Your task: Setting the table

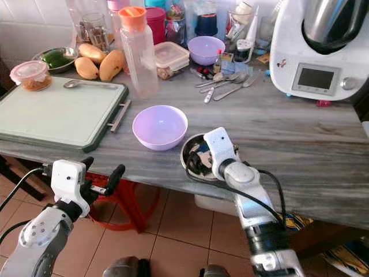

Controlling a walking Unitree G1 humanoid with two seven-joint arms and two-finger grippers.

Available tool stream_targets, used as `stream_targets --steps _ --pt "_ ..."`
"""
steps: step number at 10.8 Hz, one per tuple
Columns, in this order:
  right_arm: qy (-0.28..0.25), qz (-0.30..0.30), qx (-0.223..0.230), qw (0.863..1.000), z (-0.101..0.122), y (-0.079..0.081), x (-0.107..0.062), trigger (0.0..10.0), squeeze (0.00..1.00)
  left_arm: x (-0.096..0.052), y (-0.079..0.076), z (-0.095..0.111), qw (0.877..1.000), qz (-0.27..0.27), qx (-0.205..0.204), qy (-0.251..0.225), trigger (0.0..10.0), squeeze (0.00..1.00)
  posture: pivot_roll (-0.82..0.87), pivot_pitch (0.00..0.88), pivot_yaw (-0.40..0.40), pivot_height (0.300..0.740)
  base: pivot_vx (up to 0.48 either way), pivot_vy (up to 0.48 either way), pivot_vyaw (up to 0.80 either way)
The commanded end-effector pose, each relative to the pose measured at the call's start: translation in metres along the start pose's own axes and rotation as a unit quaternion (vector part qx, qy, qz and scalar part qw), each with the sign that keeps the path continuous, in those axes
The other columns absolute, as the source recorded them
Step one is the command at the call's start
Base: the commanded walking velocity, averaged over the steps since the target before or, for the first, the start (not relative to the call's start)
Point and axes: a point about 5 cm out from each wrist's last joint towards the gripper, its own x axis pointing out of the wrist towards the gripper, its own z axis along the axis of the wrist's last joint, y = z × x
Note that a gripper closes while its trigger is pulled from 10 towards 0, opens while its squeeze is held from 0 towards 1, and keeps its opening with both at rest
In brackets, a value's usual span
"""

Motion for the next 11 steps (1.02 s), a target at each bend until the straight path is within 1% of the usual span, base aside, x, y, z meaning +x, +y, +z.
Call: stream_targets --steps 1,4,7,8,10,11 --pt "-0.008 0.01 0.004 1.0 0.004 0.003 0.004 10.0 1.0 0.001 0.0 0.002 1.0 -0.003 0.007 0.001 10.0 0.0 0.0 0.0 0.059 0.74 0.0 0.0 0.0" --pt "-0.021 0.022 0.001 1.0 0.013 0.011 0.016 10.0 1.0 0.003 -0.001 0.003 1.0 -0.004 0.007 0.0 10.0 0.0 0.0 0.0 0.054 0.74 0.0 0.0 0.0" --pt "-0.027 0.021 -0.001 0.999 0.015 0.008 0.018 10.0 1.0 0.001 -0.001 0.001 1.0 -0.002 0.006 0.001 10.0 0.0 0.0 0.0 0.05 0.74 0.0 0.0 0.0" --pt "-0.052 0.008 -0.001 0.999 0.026 0.001 0.011 10.0 0.99 0.002 -0.001 0.002 1.0 -0.001 0.005 0.0 10.0 0.0 0.0 0.0 0.051 0.74 0.0 0.0 0.0" --pt "-0.07 -0.001 -0.001 0.998 0.033 -0.002 0.007 10.0 1.0 0.003 -0.001 0.002 1.0 -0.001 0.005 0.0 10.0 0.0 -0.01 0.0 0.052 0.74 0.0 0.0 0.0" --pt "-0.102 -0.01 -0.001 0.995 0.046 -0.007 -0.002 10.0 1.0 0.004 -0.001 0.002 1.0 0.0 0.004 -0.003 10.0 0.0 -0.01 0.0 0.051 0.74 0.0 0.0 0.0"
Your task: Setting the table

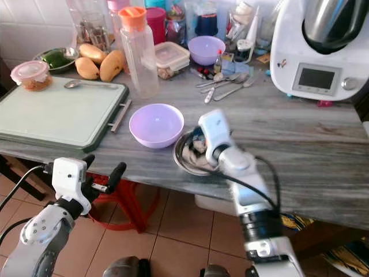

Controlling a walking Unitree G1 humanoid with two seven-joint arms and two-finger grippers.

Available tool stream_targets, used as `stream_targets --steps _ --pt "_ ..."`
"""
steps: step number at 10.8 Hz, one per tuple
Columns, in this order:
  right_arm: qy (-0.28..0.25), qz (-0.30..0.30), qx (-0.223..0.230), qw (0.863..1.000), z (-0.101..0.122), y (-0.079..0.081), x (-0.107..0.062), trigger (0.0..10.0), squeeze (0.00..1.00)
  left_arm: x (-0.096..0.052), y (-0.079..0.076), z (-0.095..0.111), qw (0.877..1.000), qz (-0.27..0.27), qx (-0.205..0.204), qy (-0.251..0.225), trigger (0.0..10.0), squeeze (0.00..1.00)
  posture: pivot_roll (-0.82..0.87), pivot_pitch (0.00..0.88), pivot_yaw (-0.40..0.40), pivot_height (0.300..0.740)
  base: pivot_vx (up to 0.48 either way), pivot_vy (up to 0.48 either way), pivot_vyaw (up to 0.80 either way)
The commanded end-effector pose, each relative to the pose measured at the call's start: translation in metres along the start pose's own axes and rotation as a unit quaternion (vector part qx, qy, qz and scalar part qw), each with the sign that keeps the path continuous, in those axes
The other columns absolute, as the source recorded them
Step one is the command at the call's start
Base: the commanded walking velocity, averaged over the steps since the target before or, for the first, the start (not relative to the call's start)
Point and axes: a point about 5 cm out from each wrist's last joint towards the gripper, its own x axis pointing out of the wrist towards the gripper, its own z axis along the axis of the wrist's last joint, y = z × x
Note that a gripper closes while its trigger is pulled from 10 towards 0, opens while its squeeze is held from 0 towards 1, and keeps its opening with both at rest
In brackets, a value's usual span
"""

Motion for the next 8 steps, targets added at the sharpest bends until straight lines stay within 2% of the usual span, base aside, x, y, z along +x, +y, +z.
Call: stream_targets --steps 1,2,3,4,5,6,7,8 --pt "-0.021 -0.011 -0.001 1.0 0.01 -0.004 -0.005 10.0 1.0 0.003 0.0 0.0 1.0 0.002 0.001 -0.001 10.0 0.0 -0.01 0.0 0.051 0.74 0.0 0.0 0.0" --pt "-0.037 -0.017 -0.002 0.999 0.015 -0.006 -0.009 10.0 1.0 0.004 0.0 0.001 1.0 0.004 0.001 -0.005 10.0 0.0 -0.01 0.0 0.05 0.74 0.0 0.0 0.0" --pt "-0.089 -0.069 -0.002 0.994 0.024 -0.012 -0.029 10.0 1.0 0.006 0.001 0.002 1.0 0.022 -0.007 -0.011 10.0 0.0 -0.03 0.0 0.039 0.74 0.0 0.0 0.0" --pt "-0.098 -0.086 -0.001 0.991 0.024 -0.014 -0.037 10.0 0.99 0.006 0.001 0.002 0.999 0.034 -0.006 -0.012 10.0 0.0 -0.03 0.0 0.038 0.74 0.0 0.0 0.0" --pt "-0.111 -0.124 0.011 0.986 0.017 -0.013 -0.057 10.0 0.91 0.011 0.004 0.004 0.997 0.072 0.003 -0.017 10.0 0.0 -0.04 0.0 0.035 0.74 0.0 0.0 0.0" --pt "-0.114 -0.139 0.018 0.984 0.014 -0.013 -0.065 10.0 0.71 0.014 0.005 0.005 0.996 0.084 0.006 -0.019 10.0 0.0 -0.05 0.0 0.034 0.74 0.0 0.0 0.0" --pt "-0.12 -0.187 0.039 0.974 0.005 -0.011 -0.078 10.0 0.0 0.029 0.006 0.009 0.995 0.089 0.003 -0.034 10.0 0.0 -0.07 0.0 0.043 0.74 0.0 0.0 0.0" --pt "-0.116 -0.201 0.045 0.972 -0.003 -0.005 -0.083 10.0 0.0 0.037 0.004 0.013 0.995 0.087 0.004 -0.043 10.0 0.0 -0.07 0.0 0.054 0.74 0.0 0.0 0.0"
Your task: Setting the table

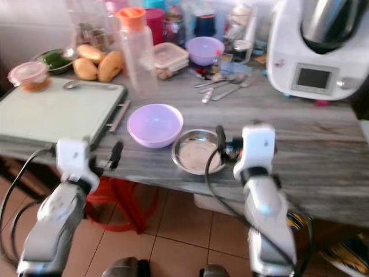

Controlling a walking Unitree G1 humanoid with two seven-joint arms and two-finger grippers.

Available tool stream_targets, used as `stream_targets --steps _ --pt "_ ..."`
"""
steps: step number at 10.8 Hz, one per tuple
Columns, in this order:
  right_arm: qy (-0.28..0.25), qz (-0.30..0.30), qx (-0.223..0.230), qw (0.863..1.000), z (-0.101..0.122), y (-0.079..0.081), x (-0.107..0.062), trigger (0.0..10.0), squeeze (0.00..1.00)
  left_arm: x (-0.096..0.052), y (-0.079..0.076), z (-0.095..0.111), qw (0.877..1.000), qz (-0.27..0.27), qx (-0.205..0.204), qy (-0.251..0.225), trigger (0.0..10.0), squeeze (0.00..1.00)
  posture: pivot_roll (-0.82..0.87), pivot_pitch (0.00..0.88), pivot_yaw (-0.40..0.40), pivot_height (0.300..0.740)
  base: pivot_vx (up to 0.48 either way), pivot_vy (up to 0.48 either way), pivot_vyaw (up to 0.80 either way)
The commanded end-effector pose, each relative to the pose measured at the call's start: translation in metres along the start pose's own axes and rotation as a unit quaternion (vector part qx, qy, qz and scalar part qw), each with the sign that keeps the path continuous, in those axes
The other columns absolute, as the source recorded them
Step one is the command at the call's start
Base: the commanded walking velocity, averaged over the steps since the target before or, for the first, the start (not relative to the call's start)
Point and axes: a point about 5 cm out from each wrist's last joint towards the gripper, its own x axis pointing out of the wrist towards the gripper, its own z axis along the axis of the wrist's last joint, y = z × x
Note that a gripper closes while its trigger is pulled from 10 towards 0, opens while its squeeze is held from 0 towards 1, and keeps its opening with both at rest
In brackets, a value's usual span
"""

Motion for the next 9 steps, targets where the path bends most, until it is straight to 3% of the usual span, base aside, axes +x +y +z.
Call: stream_targets --steps 1,3,4,5,9 --pt "-0.009 -0.006 -0.001 1.0 0.001 0.0 -0.003 10.0 0.0 0.0 0.004 -0.004 1.0 0.007 0.005 0.006 10.0 0.0 -0.07 0.0 0.059 0.74 0.0 0.0 0.0" --pt "0.008 -0.009 0.004 1.0 -0.006 -0.004 -0.011 10.0 0.0 0.005 0.006 -0.002 1.0 0.015 0.008 0.002 10.0 0.0 -0.07 0.0 0.069 0.74 0.0 0.0 0.0" --pt "-0.004 0.015 -0.017 1.0 -0.001 -0.002 -0.007 10.0 0.0 0.007 0.003 -0.002 1.0 0.011 0.008 -0.001 10.0 0.0 -0.07 0.0 0.065 0.74 0.0 0.0 0.0" --pt "-0.005 0.005 0.0 1.0 0.0 -0.001 -0.006 10.0 0.0 0.01 0.002 -0.003 1.0 0.011 0.01 -0.005 10.0 0.0 -0.06 0.0 0.063 0.736 -0.266 0.0 0.0" --pt "0.004 0.038 0.009 0.999 -0.003 0.01 -0.011 10.0 0.0 0.004 0.004 -0.008 1.0 0.01 0.012 0.001 10.0 0.0 -0.06 0.0 0.057 0.666 -0.304 0.0 0.0"
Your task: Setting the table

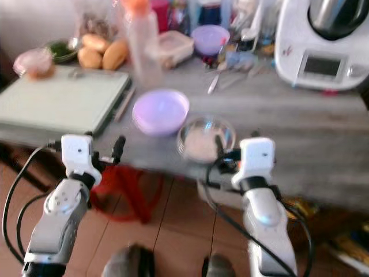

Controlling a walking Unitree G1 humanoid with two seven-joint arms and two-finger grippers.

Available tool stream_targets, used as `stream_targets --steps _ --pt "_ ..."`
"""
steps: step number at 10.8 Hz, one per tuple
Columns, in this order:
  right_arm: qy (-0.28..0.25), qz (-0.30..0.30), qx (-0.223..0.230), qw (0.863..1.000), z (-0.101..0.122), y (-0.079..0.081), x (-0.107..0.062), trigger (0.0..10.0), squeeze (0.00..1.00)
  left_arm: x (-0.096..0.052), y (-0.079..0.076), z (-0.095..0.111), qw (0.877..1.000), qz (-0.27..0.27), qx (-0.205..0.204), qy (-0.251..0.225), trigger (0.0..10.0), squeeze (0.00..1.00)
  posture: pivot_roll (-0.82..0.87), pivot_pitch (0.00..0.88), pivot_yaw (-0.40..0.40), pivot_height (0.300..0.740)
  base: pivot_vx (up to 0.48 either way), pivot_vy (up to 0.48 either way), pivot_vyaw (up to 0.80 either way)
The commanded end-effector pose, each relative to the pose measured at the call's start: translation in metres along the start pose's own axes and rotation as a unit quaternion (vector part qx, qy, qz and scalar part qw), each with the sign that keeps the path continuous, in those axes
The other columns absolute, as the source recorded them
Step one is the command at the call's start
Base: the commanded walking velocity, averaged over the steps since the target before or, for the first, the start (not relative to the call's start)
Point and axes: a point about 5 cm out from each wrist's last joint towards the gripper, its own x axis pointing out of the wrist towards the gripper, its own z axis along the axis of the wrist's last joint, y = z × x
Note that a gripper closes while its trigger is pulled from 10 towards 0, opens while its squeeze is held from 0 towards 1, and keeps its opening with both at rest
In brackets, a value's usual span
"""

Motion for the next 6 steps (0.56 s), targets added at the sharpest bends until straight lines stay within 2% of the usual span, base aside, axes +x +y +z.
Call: stream_targets --steps 1,2,5,6 --pt "-0.002 0.008 0.003 1.0 0.002 0.002 -0.003 10.0 0.0 -0.001 0.001 -0.002 1.0 0.001 0.002 0.004 10.0 0.0 -0.06 0.0 0.062 0.647 -0.315 0.0 0.0" --pt "-0.002 0.01 0.002 1.0 0.002 0.001 -0.003 10.0 0.0 0.0 0.0 -0.002 1.0 0.0 0.001 0.004 10.0 0.0 -0.06 0.0 0.064 0.639 -0.315 0.0 0.0" --pt "-0.01 0.018 -0.02 1.0 0.004 -0.002 0.002 10.0 0.0 0.005 0.001 0.001 1.0 -0.01 -0.006 -0.01 10.0 0.0 -0.06 0.0 0.058 0.639 0.0 0.0 0.0" --pt "-0.046 0.028 0.013 0.998 0.017 0.001 0.008 10.0 0.0 0.006 0.001 0.002 1.0 -0.017 -0.013 -0.012 10.0 0.0 -0.06 0.0 0.058 0.639 0.0 0.0 0.0"
